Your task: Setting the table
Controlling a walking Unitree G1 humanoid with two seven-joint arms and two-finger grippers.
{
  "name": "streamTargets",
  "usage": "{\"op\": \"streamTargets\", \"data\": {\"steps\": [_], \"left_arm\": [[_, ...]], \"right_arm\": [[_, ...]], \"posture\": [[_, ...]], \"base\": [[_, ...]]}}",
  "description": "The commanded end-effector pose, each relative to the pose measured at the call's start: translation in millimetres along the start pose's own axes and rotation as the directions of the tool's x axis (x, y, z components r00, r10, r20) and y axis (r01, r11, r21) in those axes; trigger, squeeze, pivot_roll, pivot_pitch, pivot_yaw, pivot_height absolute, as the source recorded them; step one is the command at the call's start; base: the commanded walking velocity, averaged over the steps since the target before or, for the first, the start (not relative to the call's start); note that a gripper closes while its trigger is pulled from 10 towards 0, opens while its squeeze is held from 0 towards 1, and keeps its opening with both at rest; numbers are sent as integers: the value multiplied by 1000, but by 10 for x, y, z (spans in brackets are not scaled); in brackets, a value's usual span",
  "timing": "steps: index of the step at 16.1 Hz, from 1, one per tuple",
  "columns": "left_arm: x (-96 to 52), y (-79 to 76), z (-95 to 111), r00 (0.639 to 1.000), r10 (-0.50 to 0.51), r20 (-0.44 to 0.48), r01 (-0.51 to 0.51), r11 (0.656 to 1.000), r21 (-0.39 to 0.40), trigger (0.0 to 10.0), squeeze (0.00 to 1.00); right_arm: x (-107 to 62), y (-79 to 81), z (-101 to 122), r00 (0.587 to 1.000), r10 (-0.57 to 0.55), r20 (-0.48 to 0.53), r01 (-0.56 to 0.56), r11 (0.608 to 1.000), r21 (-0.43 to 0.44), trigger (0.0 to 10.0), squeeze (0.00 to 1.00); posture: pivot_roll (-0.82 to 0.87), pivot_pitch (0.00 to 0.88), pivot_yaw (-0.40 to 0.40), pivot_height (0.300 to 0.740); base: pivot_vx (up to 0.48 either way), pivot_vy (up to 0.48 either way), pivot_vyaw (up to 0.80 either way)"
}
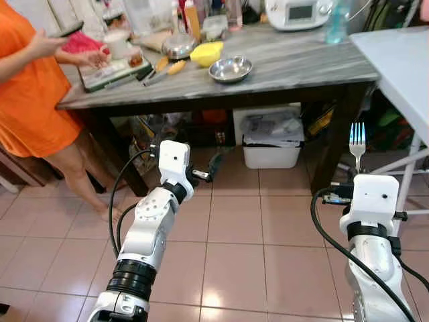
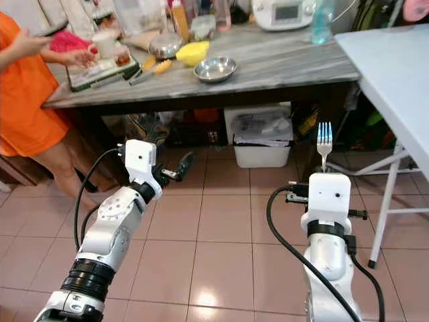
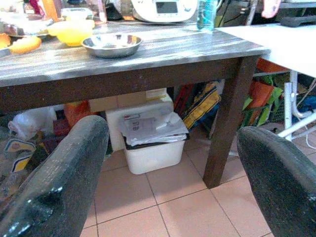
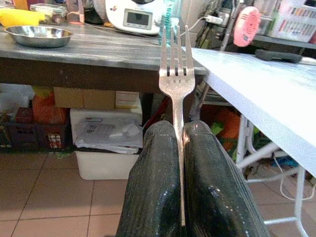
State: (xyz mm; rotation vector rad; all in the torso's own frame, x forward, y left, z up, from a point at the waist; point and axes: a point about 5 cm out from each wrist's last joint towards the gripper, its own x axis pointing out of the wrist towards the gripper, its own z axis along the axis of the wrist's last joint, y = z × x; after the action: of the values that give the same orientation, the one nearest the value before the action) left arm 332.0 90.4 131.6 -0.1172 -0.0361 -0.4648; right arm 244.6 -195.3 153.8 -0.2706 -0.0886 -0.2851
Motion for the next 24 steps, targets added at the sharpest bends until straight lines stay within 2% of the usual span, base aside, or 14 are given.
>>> {"op": "streamTargets", "data": {"steps": [1,15,24], "left_arm": [[-26,35,17,1000,0,1,0,1000,12,10000,0],[-20,1,-5,1000,-9,-9,9,1000,11,10000,0],[-26,-10,20,1000,-6,-2,6,1000,20,10000,0]], "right_arm": [[13,45,33,1000,12,15,-12,1000,9,10000,0],[41,26,44,1000,7,23,-7,1000,6,10000,0],[43,73,45,999,26,25,-26,1000,13,10000,0]], "posture": [[-239,48,170,740],[-246,41,172,740],[-238,47,170,740]], "base": [[352,0,0],[354,0,0],[352,0,0]]}}
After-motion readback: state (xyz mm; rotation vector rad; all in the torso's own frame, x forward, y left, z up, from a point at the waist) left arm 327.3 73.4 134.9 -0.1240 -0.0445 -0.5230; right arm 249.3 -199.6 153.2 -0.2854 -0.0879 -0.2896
